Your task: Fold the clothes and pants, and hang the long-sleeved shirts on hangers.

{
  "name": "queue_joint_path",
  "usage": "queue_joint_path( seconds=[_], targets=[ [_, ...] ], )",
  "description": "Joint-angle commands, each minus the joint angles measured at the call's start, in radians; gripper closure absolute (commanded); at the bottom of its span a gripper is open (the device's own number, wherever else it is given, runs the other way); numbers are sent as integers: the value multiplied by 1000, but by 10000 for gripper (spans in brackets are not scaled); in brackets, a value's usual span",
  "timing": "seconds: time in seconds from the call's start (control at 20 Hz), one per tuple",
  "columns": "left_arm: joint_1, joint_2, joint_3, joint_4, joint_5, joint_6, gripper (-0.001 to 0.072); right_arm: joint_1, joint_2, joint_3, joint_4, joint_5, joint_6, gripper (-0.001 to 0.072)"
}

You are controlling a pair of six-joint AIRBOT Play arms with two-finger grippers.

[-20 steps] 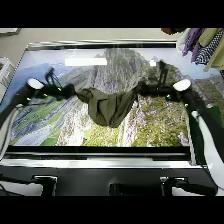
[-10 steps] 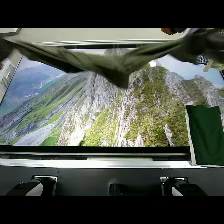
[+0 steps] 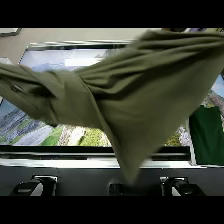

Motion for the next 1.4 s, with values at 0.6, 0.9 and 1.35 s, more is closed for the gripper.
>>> queue_joint_path(
  seconds=[0.6, 0.9, 1.35],
  targets=[
    [-119, -322, -794, -145, 314, 61, 692, 0, -947, 0, 530, 131, 64, 619],
    [-115, -315, -793, -145, 317, 61, 691, -166, -811, 0, 555, 391, -196, 196],
    [-116, -312, -792, -155, 257, 60, 691, -272, -474, -614, 807, 351, -304, 178]
  ],
)
